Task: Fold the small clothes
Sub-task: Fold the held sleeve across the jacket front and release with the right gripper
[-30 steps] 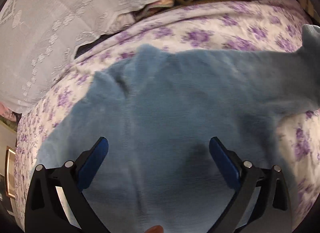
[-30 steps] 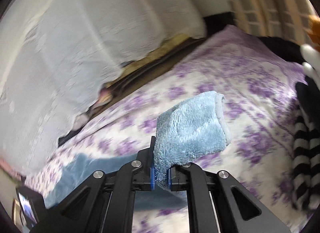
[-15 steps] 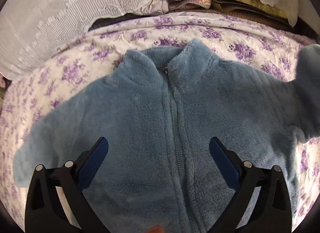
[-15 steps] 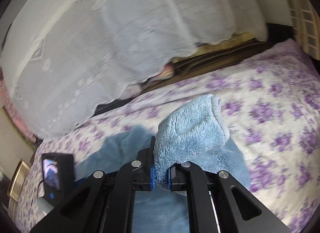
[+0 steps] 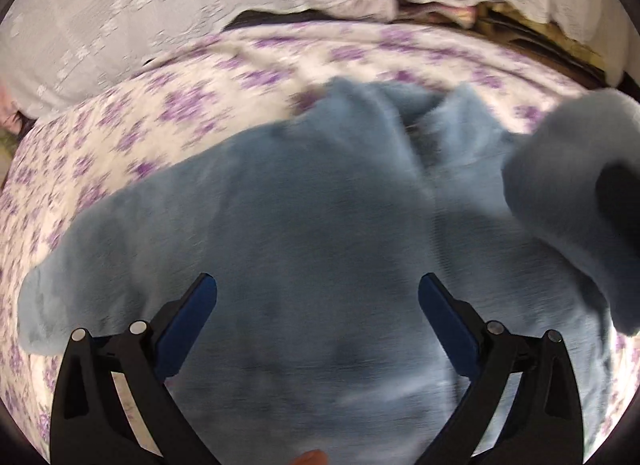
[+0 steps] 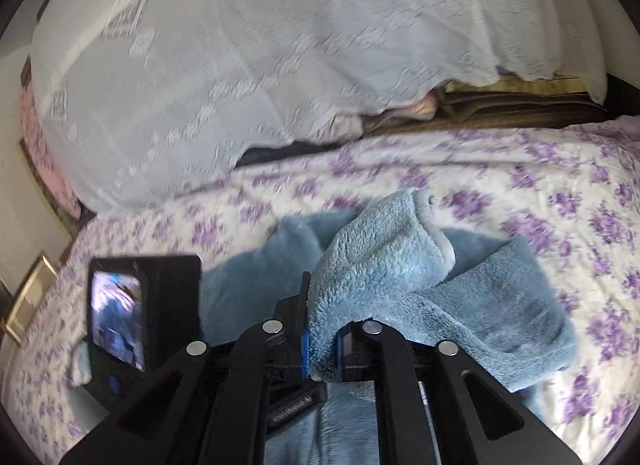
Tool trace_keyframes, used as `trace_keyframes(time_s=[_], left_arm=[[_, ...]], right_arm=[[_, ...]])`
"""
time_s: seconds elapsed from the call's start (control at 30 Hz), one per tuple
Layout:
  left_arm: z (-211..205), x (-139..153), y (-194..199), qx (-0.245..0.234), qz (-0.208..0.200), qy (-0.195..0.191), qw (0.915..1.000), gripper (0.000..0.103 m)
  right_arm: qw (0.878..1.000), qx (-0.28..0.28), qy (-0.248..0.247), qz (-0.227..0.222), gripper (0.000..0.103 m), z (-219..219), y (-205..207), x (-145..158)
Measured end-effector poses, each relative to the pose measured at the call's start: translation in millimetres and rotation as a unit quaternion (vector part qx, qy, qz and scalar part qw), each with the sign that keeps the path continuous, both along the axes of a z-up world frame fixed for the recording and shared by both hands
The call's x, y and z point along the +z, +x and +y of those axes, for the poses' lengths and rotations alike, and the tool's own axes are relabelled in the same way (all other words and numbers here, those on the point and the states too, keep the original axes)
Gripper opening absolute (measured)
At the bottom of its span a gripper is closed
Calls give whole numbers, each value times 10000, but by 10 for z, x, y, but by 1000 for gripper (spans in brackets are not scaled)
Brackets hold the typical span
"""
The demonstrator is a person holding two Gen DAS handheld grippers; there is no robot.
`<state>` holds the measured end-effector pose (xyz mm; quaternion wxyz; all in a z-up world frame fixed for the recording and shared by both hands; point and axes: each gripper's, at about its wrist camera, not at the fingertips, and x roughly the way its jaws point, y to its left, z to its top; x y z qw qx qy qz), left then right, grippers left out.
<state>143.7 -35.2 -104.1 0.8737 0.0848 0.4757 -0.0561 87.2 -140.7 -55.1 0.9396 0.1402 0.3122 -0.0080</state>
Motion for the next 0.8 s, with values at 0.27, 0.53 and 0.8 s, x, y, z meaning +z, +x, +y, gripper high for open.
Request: trace_keyframes(time_s=[0.27, 0.53, 0.8], left_arm=[[564, -105, -34, 542, 248, -359, 9976, 99], [746, -42, -337, 195, 521, -1064, 9928, 98], [537, 22, -619, -292, 949, -2073, 9732, 98]], right_arm=[[9964, 776, -31, 355, 54, 268, 10, -209], [9956, 448, -738, -368, 64, -220, -656, 138], [9980, -501, 308, -211, 58, -1217, -999, -162]])
